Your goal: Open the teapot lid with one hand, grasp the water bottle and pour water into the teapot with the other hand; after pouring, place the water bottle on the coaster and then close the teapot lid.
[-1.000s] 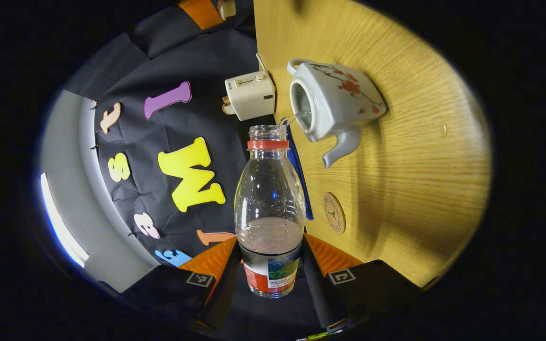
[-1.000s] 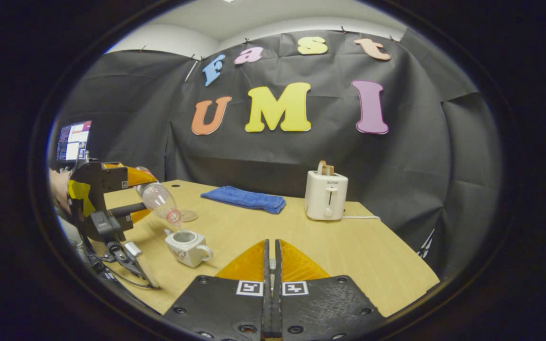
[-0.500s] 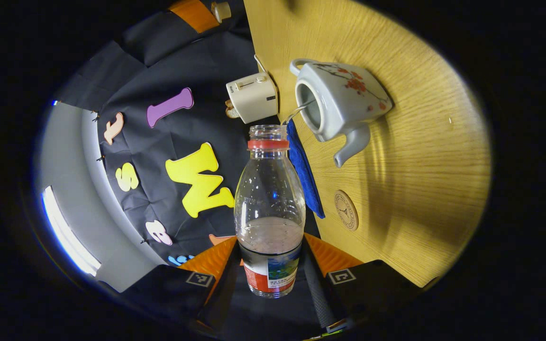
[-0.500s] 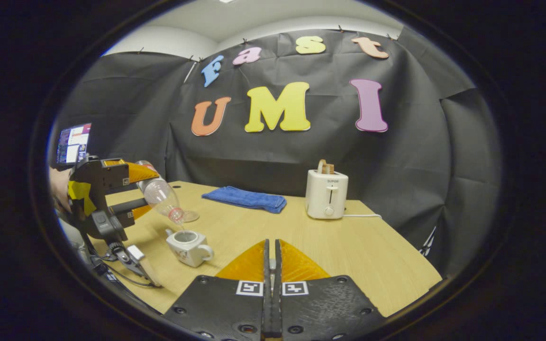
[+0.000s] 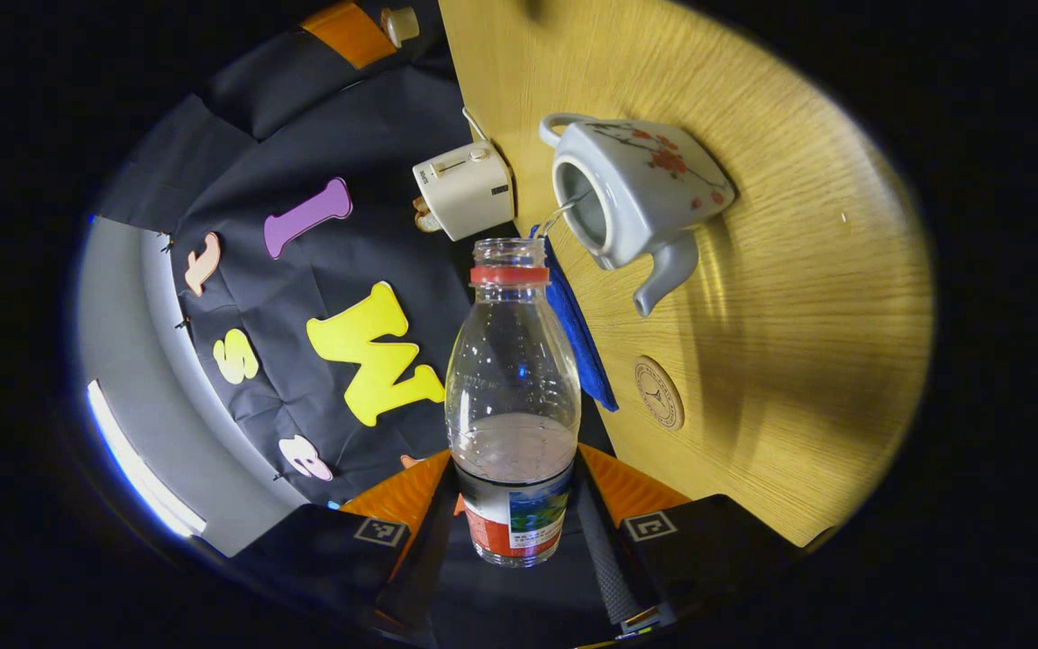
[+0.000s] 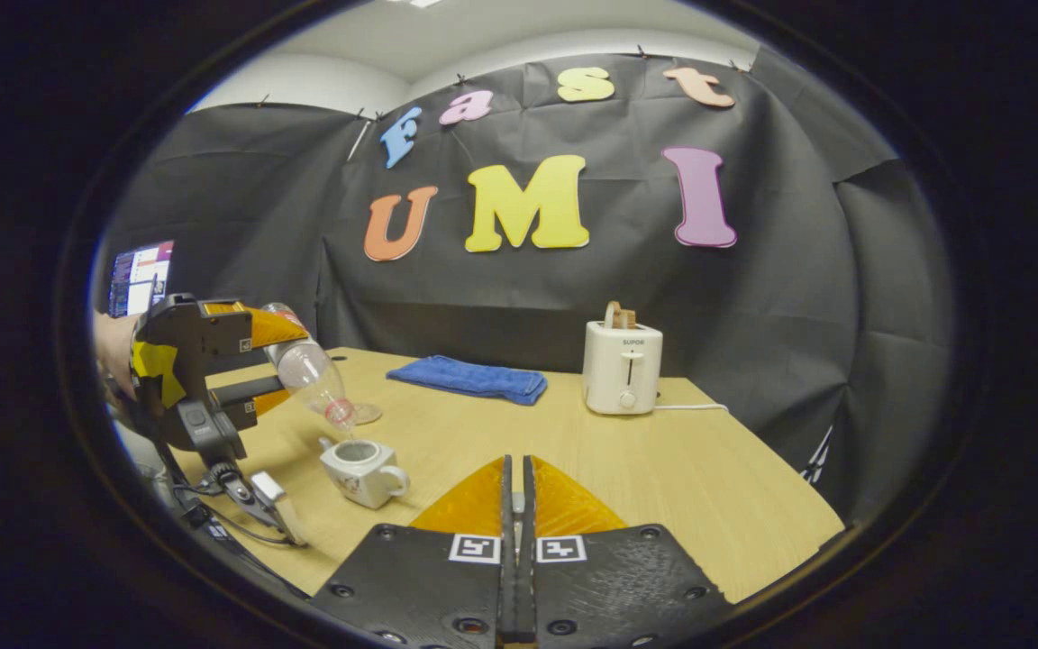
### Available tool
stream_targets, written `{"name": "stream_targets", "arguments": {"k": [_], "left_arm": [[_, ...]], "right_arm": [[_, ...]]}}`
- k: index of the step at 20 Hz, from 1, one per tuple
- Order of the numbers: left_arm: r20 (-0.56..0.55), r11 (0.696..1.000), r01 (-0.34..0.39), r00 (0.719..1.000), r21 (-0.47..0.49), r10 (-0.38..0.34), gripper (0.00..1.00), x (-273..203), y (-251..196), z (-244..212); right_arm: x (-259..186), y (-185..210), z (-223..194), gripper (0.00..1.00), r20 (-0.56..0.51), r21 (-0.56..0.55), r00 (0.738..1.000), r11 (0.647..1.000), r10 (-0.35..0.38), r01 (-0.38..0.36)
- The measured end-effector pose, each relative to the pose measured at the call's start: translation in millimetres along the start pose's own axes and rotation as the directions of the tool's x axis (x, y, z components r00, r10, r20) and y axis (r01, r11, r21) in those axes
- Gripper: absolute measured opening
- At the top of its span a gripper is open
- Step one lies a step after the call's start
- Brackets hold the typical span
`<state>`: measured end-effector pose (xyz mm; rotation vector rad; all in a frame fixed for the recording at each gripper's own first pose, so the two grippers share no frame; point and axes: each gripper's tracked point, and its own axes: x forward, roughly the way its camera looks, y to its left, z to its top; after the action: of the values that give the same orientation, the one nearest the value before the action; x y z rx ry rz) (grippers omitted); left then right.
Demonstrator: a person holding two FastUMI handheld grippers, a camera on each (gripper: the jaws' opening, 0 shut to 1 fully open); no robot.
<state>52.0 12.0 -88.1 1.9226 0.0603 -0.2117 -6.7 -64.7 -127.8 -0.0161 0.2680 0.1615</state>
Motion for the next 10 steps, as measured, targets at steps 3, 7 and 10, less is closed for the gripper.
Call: {"name": "stream_targets", "arguments": {"k": [3, 7, 10], "left_arm": [[-0.002, 1.0, -0.001, 1.0, 0.026, 0.001, 0.72, -3.6, 4.4, 2.2], [-0.009, 0.999, 0.018, 1.0, 0.047, -0.018, 0.72, -4.8, 5.8, 2.5], [-0.012, 0.997, 0.017, 1.0, 0.073, -0.016, 0.72, -6.7, 10.1, 5.7]], "right_arm": [[-0.6, 1.5, -2.5, 0.0, -0.005, 0.008, 1.0, 1.0, 0.011, -0.011], [-0.7, 1.5, -2.3, 0.0, -0.003, 0.007, 1.0, 1.0, 0.014, -0.014], [-2.9, 2.8, -0.7, 0.0, 0.002, 0.011, 1.0, 1.0, 0.019, -0.019]]}}
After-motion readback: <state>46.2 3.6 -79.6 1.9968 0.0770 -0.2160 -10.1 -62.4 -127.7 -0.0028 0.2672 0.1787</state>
